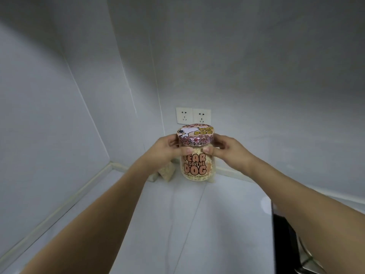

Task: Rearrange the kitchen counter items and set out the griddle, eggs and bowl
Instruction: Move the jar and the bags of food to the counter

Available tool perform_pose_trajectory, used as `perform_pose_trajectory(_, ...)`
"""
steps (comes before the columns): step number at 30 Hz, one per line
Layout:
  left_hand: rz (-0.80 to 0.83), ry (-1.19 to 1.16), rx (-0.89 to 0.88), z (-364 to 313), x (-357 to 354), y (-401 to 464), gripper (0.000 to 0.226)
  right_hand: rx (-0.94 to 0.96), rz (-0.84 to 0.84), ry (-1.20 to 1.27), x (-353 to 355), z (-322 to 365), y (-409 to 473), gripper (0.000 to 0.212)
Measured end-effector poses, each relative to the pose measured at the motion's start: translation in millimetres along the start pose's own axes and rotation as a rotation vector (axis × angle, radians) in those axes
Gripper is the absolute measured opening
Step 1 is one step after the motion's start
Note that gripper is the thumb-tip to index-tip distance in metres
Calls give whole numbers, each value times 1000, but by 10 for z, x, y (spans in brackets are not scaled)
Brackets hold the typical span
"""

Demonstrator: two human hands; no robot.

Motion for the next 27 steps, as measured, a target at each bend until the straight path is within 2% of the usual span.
perform_pose_trajectory(4,2,-59,-81,-504,-552,102,38,48,-71,-10,496,372,-597,46)
perform_pose_trajectory(7,18,-94,-119,-831,-915,142,36,57,-107,-26,805,556,-970,35)
perform_pose_trajectory(11,66,-89,-182,-1218,-1324,187,40,76,-178,-33,1115,733,-1440,30)
perform_pose_trajectory(16,200,-88,-247,-1662,-1900,327,49,68,-324,-49,1489,847,-2053,29)
perform_pose_trajectory(19,298,-78,-270,-1900,-2265,471,36,39,-444,-69,1709,913,-2446,32)
perform_pose_trajectory(27,566,-66,-345,-2449,-3628,651,34,-66,-717,-143,2257,968,-3794,46)
Point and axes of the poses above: each hand's wrist, its own y-axis towards the middle knuckle, its own x-axis out of the back of the hand, z = x × y, the point moved 7 cm from there along y, towards the middle knuckle, and after that the axes turned 12 degrees about z, right-handed, at the moved point
